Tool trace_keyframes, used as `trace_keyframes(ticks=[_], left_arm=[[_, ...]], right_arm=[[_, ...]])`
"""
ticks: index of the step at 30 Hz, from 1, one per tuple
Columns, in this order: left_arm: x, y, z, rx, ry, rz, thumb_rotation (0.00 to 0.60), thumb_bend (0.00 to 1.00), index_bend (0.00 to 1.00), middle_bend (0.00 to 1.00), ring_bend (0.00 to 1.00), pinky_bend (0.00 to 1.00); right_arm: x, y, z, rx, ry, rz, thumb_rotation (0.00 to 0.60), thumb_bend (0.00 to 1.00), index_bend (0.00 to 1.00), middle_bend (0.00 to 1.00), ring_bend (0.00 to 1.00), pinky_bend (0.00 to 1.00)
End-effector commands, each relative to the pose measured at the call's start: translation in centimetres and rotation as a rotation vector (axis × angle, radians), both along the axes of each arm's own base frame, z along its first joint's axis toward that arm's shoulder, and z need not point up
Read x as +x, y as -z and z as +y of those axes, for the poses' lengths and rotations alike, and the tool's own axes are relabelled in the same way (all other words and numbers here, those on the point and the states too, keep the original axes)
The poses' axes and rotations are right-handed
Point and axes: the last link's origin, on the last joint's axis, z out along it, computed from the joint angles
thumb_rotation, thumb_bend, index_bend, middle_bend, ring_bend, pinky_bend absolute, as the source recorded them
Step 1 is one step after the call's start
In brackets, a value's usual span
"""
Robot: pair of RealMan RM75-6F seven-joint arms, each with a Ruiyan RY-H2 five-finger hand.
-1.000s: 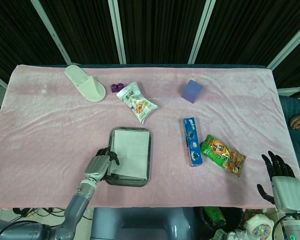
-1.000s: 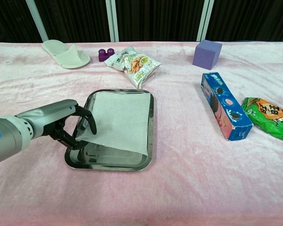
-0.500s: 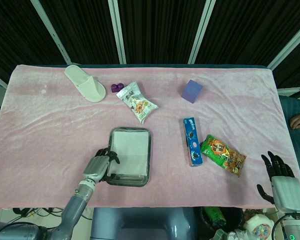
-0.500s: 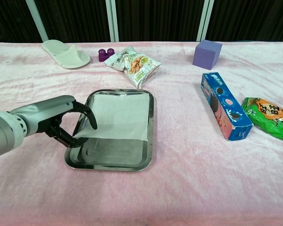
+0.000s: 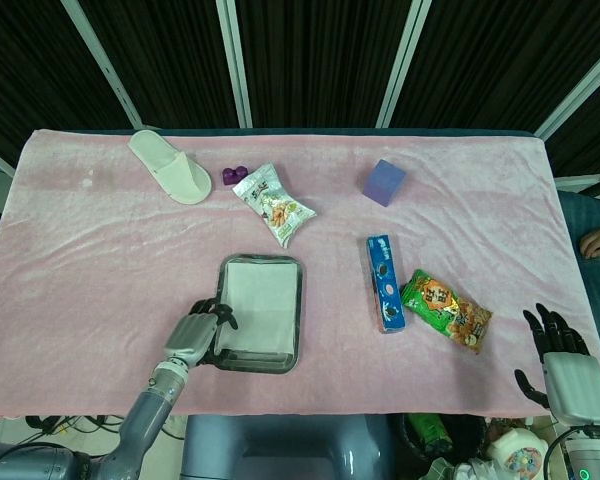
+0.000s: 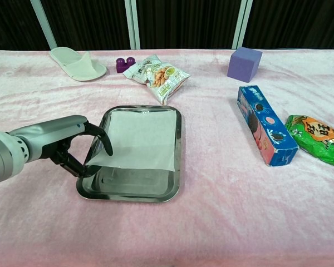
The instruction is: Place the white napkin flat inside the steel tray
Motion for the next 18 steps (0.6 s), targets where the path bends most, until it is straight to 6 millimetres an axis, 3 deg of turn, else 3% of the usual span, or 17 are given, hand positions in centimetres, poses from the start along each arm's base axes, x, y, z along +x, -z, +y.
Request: trace_keyframes(ticks=[1,18], left_arm=[[-0.10,-0.04,0.00,-0.013,0.006,0.011,0.600,0.42,0.35,0.17,0.00,0.00],[-0.16,-0.15,0.26,-0.037,0.011,0.055,0.600,0.41,0.34,0.16,0.00,0.00]], right_arm=[[0.01,-0.01,-0.01,0.000,0.000,0.000,0.600,0.24,0.00,0.00,0.05,0.16],[-0.02,0.09,-0.02,0.009,0.009,0.007,0.600,0.24,0.00,0.00,0.05,0.16]])
